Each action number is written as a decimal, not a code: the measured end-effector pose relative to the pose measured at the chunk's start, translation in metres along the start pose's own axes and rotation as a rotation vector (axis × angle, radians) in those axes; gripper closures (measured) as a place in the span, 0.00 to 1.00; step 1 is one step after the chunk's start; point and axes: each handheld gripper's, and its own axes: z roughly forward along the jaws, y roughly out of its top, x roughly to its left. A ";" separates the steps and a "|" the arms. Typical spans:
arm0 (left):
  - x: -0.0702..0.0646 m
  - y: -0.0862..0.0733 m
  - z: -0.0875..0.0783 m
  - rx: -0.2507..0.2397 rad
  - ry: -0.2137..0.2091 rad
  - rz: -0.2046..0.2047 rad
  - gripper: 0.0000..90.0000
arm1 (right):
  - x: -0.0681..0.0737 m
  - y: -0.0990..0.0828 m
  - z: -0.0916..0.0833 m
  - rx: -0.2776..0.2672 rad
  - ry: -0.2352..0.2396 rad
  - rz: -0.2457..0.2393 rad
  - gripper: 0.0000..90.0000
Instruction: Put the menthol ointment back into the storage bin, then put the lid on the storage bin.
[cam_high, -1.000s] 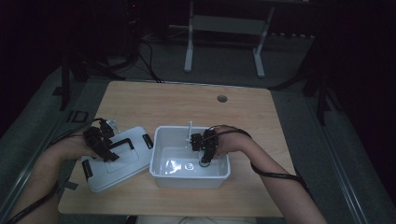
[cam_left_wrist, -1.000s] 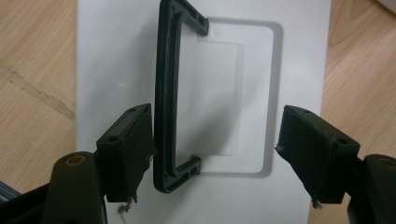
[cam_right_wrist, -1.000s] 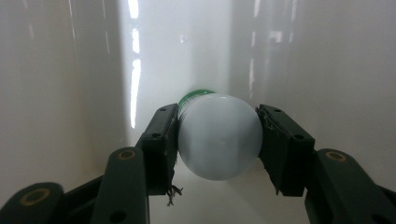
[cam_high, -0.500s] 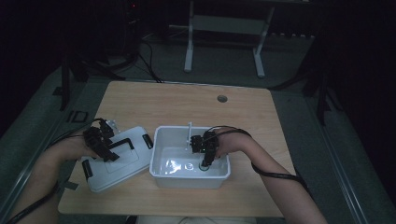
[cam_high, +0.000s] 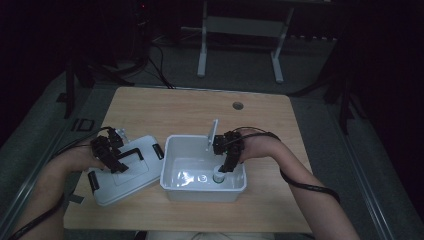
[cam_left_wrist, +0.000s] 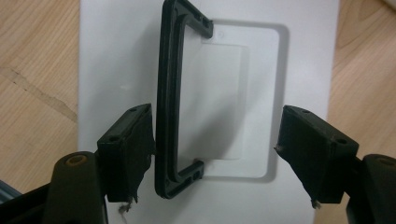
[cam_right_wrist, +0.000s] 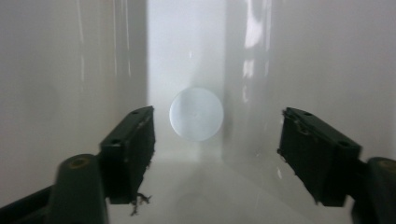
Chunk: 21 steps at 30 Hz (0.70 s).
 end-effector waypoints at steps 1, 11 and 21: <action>0.000 0.000 0.001 0.000 -0.001 -0.001 0.31 | -0.001 -0.002 -0.005 -0.025 -0.007 0.001 0.27; 0.002 0.002 0.004 -0.017 0.009 0.015 0.48 | -0.002 -0.038 -0.052 -0.103 -0.121 0.009 0.19; 0.000 0.007 0.012 0.039 0.009 0.051 0.68 | -0.009 -0.103 -0.065 -0.081 -0.163 0.129 0.18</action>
